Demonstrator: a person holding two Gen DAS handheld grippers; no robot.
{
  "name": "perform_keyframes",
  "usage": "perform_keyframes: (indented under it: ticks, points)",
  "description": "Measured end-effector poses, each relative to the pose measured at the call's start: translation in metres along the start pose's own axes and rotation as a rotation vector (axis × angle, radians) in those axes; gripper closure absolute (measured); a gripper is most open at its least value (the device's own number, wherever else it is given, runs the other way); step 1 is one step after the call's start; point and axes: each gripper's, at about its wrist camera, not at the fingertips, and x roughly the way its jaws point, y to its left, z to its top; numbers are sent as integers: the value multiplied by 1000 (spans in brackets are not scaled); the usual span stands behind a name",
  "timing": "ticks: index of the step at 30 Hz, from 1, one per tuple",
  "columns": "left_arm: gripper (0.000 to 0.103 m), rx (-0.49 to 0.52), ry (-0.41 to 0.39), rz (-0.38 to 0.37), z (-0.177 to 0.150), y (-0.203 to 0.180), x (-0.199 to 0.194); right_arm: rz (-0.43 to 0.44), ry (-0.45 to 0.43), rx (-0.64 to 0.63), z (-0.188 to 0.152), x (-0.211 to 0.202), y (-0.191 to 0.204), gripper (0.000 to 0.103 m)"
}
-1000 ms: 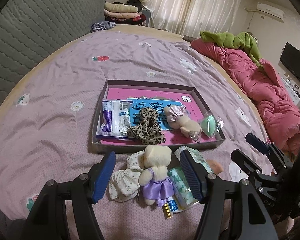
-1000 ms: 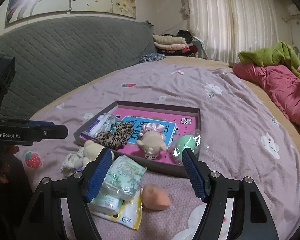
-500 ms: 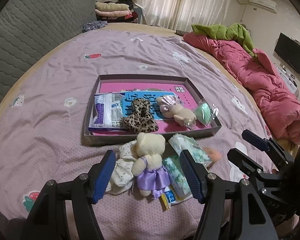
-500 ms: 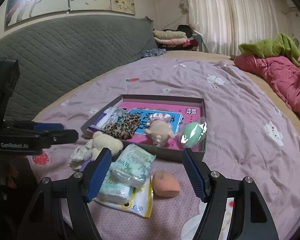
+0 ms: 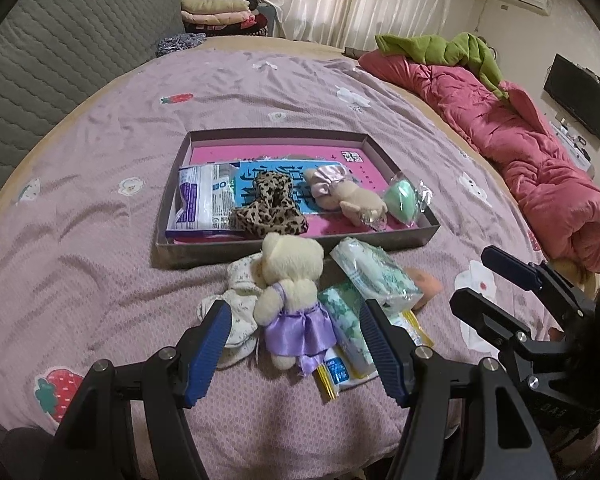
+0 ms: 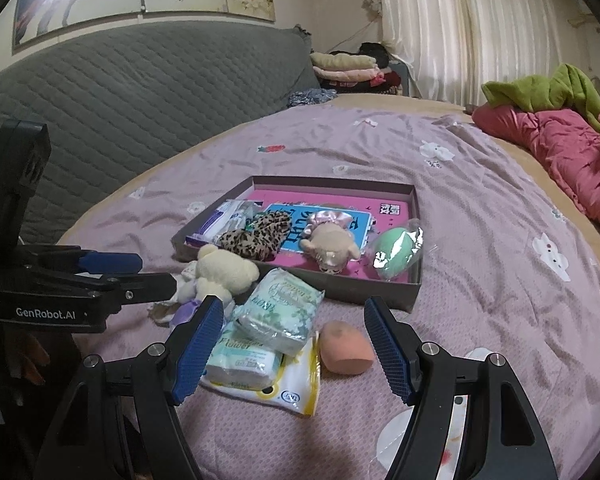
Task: Organize soft objects
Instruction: 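Grasp the cream bear in purple dress with the left tool while the right tool grasps the tissue pack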
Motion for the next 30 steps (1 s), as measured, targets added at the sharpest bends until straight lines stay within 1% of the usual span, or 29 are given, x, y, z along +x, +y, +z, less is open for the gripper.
perform_keyframes:
  ticks: [5, 11, 16, 19, 24, 30]
  points:
    - [37, 3, 14, -3, -4, 1, 3, 5, 13, -4, -3, 1, 5, 29]
    - [37, -6, 29, -11, -9, 3, 9, 11, 35, 36, -8, 3, 2, 28]
    - [37, -11, 40, -17, -10, 2, 15, 8, 46, 39, -8, 7, 1, 28]
    - [37, -9, 39, -13, -7, 0, 20, 5, 56, 36, -9, 10, 2, 28]
    - [37, -38, 32, -10, 4, 6, 30, 18, 61, 33, -9, 15, 4, 28]
    - [37, -56, 56, -14, 11, 11, 47, 21, 91, 19, -10, 29, 7, 28]
